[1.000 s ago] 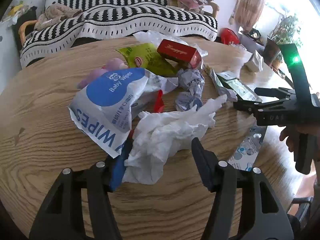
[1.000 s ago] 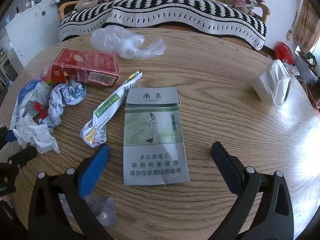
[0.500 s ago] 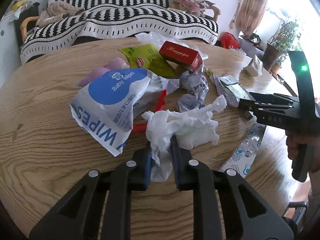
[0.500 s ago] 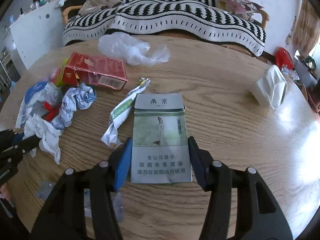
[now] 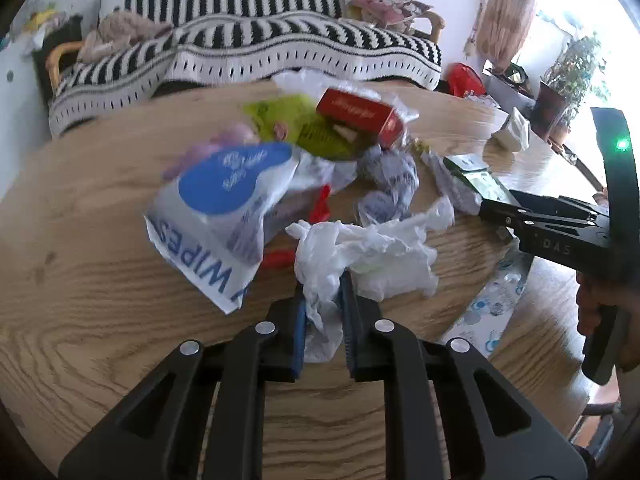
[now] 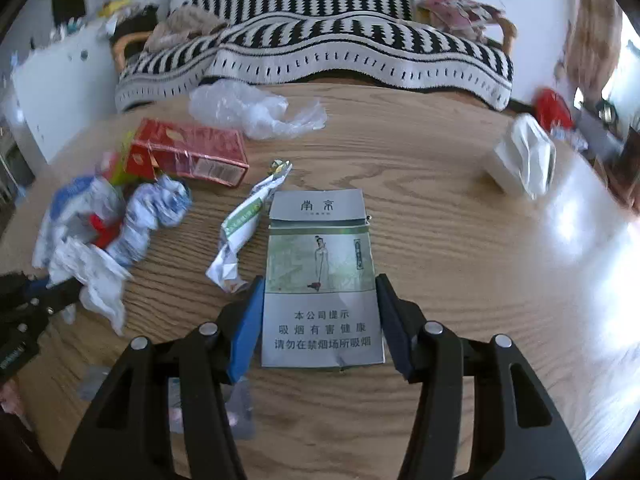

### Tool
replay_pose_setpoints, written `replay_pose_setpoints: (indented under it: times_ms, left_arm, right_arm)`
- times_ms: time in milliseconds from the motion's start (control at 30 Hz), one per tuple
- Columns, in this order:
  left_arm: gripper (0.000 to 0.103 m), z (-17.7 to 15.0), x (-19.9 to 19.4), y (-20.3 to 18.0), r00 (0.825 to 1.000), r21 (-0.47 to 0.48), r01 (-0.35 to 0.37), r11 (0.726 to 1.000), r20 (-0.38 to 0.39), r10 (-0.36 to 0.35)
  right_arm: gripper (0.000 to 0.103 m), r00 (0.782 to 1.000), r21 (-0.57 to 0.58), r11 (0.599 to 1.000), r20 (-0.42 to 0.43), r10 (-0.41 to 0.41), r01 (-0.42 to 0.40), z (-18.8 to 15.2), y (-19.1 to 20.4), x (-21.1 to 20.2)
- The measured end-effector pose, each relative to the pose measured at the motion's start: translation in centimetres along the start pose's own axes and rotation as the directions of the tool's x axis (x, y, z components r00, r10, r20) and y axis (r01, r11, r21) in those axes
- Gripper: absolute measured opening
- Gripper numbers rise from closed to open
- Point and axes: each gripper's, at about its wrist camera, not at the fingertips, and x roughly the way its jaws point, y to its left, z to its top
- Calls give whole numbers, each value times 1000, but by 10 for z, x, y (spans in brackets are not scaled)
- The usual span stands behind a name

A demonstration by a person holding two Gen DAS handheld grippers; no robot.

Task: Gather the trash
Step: 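Carry tissue and cigarette pack to the black bin and drop them in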

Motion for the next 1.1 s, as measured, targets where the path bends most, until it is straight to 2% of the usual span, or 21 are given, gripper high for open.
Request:
replay_pose_setpoints:
  times_ms: [333, 500, 600, 667, 767, 967, 1033, 1100]
  left_arm:
    - [14, 22, -47, -10, 996, 11, -4, 1000, 91, 3]
    - [14, 24, -83, -41, 990, 60, 48, 997, 132, -56]
    - [14, 13, -97, -85, 983, 123, 144, 982, 98, -156]
    - [14, -2, -103, -120, 971, 164, 220, 962, 59, -232]
    - [14, -26, -110, -166, 952, 213, 298, 930, 6, -307]
    - [14, -66, -118, -233, 921, 266, 388, 883, -83, -380]
    - [14, -80, -114, -252, 911, 278, 411, 868, -125, -392]
    - [14, -96, -107, -266, 903, 287, 428, 857, -169, -394]
  right_arm:
    - [54, 993, 68, 997, 116, -31, 24, -5, -22, -72]
    - [54, 986, 125, 991, 155, -68, 48, -28, -44, -121]
    - [54, 978, 158, 985, 183, -99, 70, -50, -57, -162]
    - [54, 973, 183, 980, 196, -120, 84, -64, -65, -187]
    - [54, 966, 237, 967, 212, -149, 97, -93, -83, -230]
    - [54, 958, 320, 942, 225, -179, 101, -161, -116, -299]
    - [54, 961, 340, 934, 208, -184, 106, -184, -120, -306]
    - [54, 972, 375, 920, 150, -183, 115, -216, -128, -300]
